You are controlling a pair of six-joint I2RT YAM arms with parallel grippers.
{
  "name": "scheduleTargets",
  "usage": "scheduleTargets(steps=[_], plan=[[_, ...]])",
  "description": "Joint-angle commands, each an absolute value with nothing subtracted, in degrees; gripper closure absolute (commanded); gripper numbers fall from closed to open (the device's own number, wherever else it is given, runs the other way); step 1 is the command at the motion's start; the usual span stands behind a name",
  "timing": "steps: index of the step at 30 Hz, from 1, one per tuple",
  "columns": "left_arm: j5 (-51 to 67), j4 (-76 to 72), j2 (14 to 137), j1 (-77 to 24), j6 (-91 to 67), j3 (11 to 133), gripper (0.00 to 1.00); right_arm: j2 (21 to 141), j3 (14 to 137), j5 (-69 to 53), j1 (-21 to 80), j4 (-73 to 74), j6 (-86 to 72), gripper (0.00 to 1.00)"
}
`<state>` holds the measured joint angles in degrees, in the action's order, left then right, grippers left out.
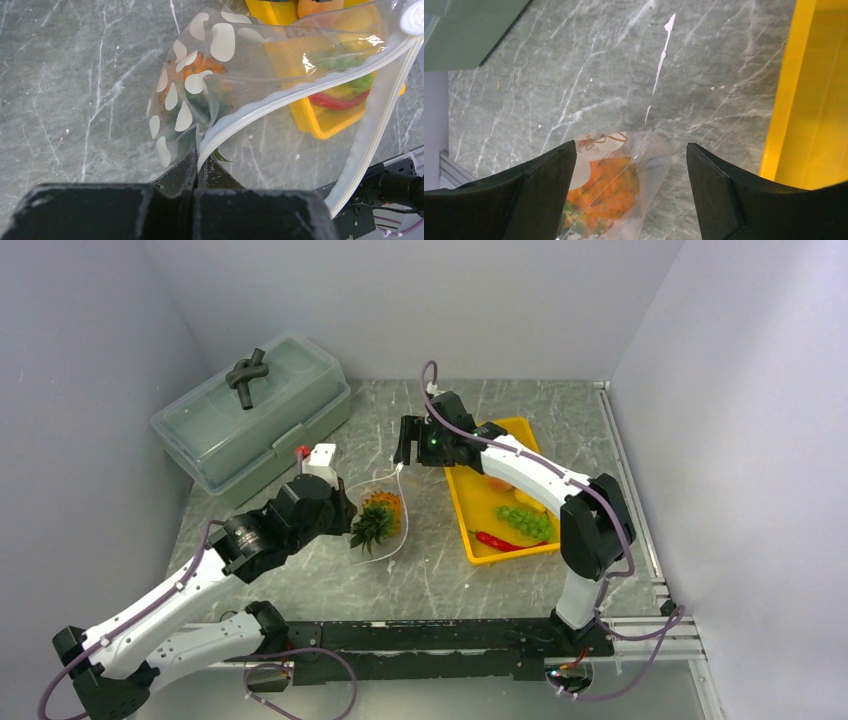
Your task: Place the food in the zip-top bag and seal the zipper
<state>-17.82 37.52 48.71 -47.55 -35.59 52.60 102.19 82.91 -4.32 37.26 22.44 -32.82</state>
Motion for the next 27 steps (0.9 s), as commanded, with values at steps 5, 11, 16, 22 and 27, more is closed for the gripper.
scheduleTargets(steps=[5,11,16,22,27], plan=[[-17.58,35.51,47.47,-47.39,-34.85,52.49,1.00,104.10,80.42,-8.00,37.09,17.58,-35.14,0.16],[-17.53,35.55,47.71,-47.44,-34.65,52.66,1.00,107.50,80.48,-10.03,37.09,16.53,-35.48,0.19],[-17.96,35.84,47.43,-47.45,-34.66,52.75,1.00,107.93,78.77,-12.77,37.09,14.49,-36.66,0.23],[-18.01,36.02,46.86,-47.37,-34.97,52.52,1.00,107.07,76.32,-15.54,37.09,11.85,-37.75,0.53],[-18.31,36.33,46.85,-47.41,-35.20,52.47,1.00,105.61,74.98,-16.27,37.09,11.18,-38.18,0.88]])
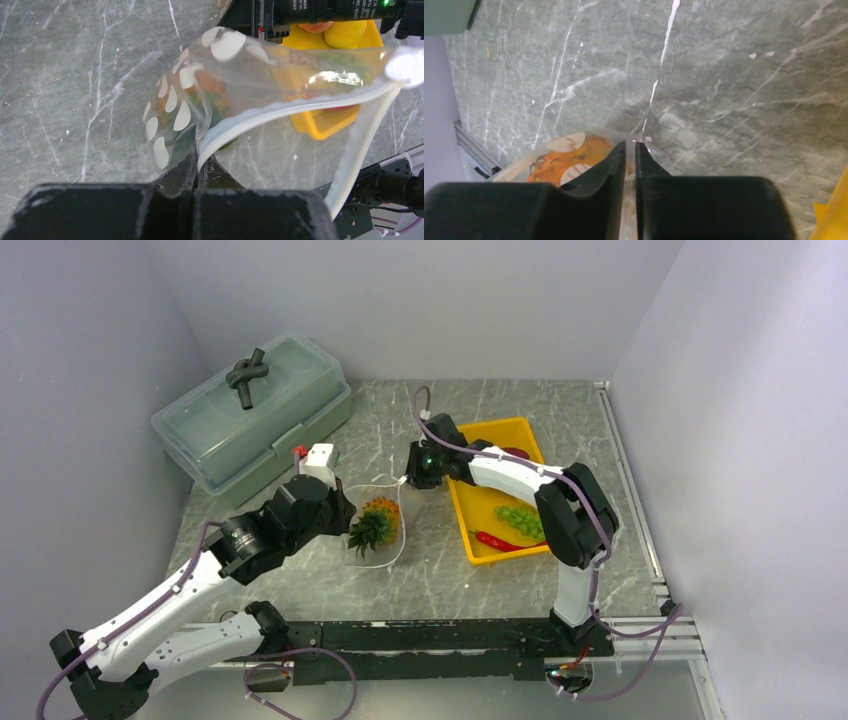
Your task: Place the food in the zip-top bag and seal the zipper
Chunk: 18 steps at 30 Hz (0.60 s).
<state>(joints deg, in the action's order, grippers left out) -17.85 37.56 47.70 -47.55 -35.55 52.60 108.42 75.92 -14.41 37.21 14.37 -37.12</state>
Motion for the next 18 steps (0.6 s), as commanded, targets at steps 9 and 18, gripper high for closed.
scheduleTargets(steps=[9,18], plan=[[-19.22,37.88,45.99,-47.46,-34.83,53.36,1.00,101.80,73.50,-14.36,37.09,10.73,-38.53,1.00],[-20.62,39.46,44.18,-47.43,-33.24,55.10,1.00,94.68,82.01,-7.15,37.09,17.80,-33.76,1.00]])
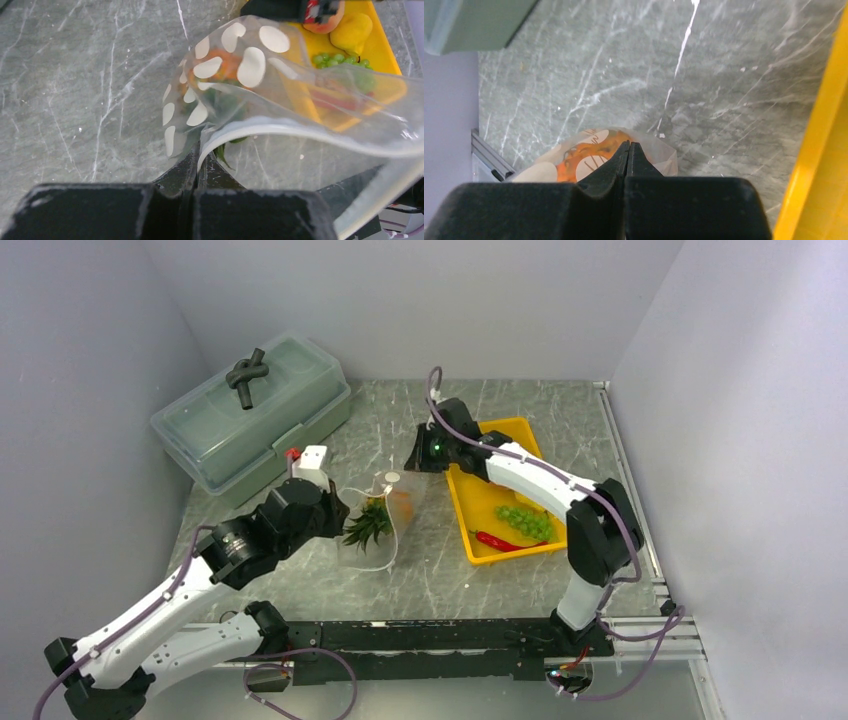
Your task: Place the food in the zip-top bag and seal the zipper
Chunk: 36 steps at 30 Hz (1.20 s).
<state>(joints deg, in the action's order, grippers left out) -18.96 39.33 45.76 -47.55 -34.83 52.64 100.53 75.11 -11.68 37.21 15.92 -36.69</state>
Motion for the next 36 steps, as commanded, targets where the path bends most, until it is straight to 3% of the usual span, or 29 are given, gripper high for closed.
scheduleTargets(steps=[1,7,11,15,17,19,23,27,30,33,36], plan=[[-20.85,39.40,43.81,-47.39,-33.04,55.06,1.00,93.79,83.40,-6.21,37.09,18.86,-32.89,1.00],[-20.30,36.04,38.68,-47.38,-31.89,53.25,1.00,87.09,88.65,1.48,38.23,22.69,-28.03,1.00],[-20.03,30.47,31.71,-47.43,-31.01,49.79,1.00,88.80,93.32,7.47,37.83,30.16,-24.35,1.00],[-21.35,26.78,25.65,-47.38,-30.43,45.65,1.00,81.37,86.84,12.35,42.10,22.42,-22.32,1.00],[-21.53,24.79,23.55,-47.40,-30.27,44.36,1.00,84.50,89.66,13.61,40.38,26.47,-21.33,1.00],[-20.39,23.14,22.30,-47.46,-29.92,43.53,1.00,88.23,94.25,11.97,39.59,32.29,-22.24,1.00],[-19.48,23.27,22.67,-47.45,-29.78,43.90,1.00,82.93,86.23,12.34,42.45,21.21,-21.85,1.00],[-17.37,22.64,24.64,-47.44,-29.65,44.96,1.00,91.94,96.01,9.08,39.26,32.14,-22.26,1.00],[-17.65,23.90,25.85,-47.40,-29.47,45.83,1.00,87.79,87.14,9.91,41.00,19.87,-22.05,1.00],[-17.35,23.38,26.25,-47.41,-29.37,45.85,1.00,96.21,93.96,8.14,38.23,28.76,-22.91,1.00],[-19.01,24.64,26.61,-47.44,-29.58,46.13,1.00,95.17,87.43,5.18,38.18,20.90,-24.18,1.00]])
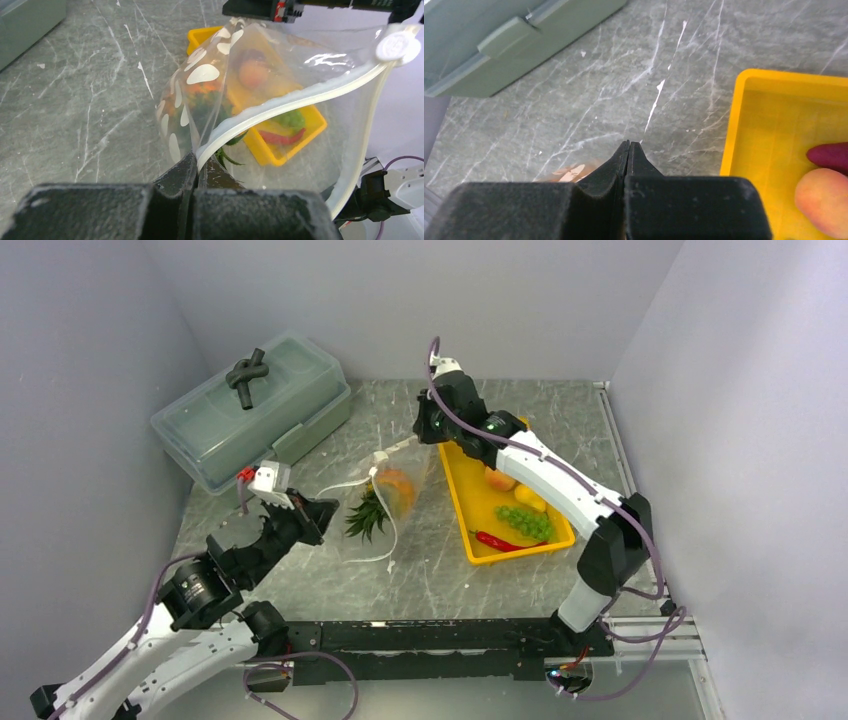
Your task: Place the food in the zip-top bag and seal the zipper
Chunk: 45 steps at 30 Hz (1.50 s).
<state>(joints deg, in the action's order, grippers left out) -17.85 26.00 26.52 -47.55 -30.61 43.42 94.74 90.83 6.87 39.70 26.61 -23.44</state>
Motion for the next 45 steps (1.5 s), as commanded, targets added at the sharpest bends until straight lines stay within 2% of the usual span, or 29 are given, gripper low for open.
scheduleTargets(steps=[1,13,25,28,31,34,39,45], plan=[[-19.75,25.01,26.83,-47.44,-29.55,46.14,1.00,95.83,87.41,5.09,38.03,20.38,-24.47,1.00],[-23.24,30.48,39.19,-47.38,-29.23,50.27,1.00,112.49,94.06,-7.22,36.39,14.78,-29.27,1.00],[-20.39,27.33,49.30,-47.41,-30.03,51.10,1.00,117.76,91.72,-13.51,33.38,9.71,-32.05,1.00],[-20.29,26.82,52.01,-47.38,-30.36,51.87,1.00,116.34,90.57,-12.86,32.85,9.85,-31.33,0.83],[-20.37,26.56,53.51,-47.46,-30.22,52.99,1.00,114.20,90.13,-11.42,32.41,10.60,-30.14,0.59],[-20.92,26.70,54.76,-47.42,-30.07,54.24,1.00,112.53,90.71,-10.13,32.41,12.16,-28.73,0.48],[-22.26,28.73,56.91,-47.46,-30.61,56.74,1.00,108.94,90.91,-6.64,32.34,14.58,-26.94,0.39],[-22.34,29.48,58.15,-47.45,-30.51,58.42,1.00,101.06,90.43,3.26,32.23,19.20,-23.40,0.30]])
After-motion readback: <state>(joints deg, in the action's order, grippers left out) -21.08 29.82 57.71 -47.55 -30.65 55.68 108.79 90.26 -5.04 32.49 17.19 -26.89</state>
